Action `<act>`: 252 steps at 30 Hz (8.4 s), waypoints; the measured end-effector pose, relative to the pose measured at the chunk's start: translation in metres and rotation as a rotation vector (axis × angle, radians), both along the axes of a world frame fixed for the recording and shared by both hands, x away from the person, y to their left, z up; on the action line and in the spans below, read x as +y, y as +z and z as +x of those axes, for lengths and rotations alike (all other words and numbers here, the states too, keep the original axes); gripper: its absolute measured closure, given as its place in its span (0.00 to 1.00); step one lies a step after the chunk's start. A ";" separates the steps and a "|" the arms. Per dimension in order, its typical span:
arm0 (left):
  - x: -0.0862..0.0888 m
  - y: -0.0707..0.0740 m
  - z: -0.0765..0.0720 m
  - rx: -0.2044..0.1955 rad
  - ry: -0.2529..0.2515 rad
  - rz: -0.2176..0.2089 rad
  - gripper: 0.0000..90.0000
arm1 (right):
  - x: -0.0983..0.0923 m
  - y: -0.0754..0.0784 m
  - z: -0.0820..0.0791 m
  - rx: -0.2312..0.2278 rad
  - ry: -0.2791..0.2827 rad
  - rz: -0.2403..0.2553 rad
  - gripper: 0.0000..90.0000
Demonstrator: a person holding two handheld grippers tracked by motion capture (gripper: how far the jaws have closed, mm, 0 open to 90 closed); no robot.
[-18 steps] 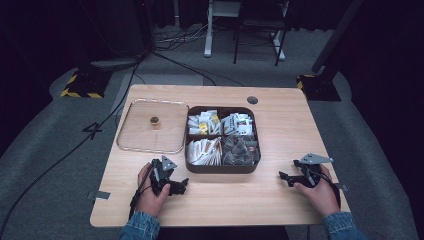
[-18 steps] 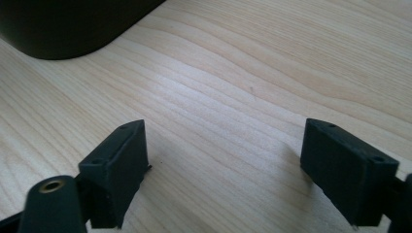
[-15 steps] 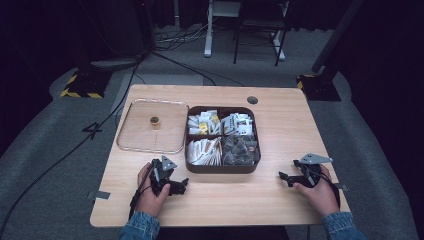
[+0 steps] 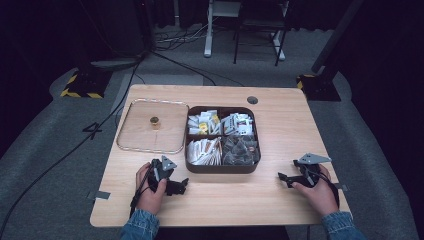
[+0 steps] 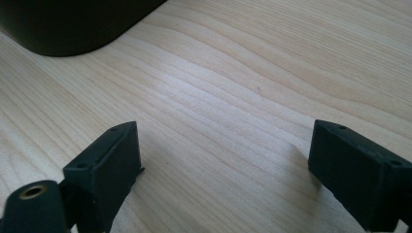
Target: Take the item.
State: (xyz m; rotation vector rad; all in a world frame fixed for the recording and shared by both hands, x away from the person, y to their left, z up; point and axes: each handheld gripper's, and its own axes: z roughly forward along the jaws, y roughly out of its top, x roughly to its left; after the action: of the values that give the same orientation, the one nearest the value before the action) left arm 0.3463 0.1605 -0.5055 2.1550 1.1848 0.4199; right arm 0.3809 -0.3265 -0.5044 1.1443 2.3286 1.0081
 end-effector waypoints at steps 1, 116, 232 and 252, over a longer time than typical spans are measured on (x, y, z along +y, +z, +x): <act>0.000 0.000 0.000 0.003 -0.001 -0.001 0.00 | -0.001 0.000 0.000 0.000 -0.003 0.008 0.16; 0.003 0.000 0.007 0.002 -0.005 0.001 0.00 | 0.180 0.046 0.162 0.342 -0.040 0.285 0.82; 0.003 0.000 0.007 0.001 -0.004 0.001 0.00 | -0.011 0.059 0.058 0.337 -0.188 0.270 0.96; 0.003 0.000 0.007 0.001 -0.004 0.001 0.00 | -0.028 0.049 0.064 0.183 -0.285 0.232 0.53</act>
State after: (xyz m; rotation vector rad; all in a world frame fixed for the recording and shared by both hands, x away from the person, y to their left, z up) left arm 0.3535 0.1632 -0.5054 2.1582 1.1812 0.4173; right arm 0.4448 -0.3545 -0.4553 1.6680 2.1360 1.1266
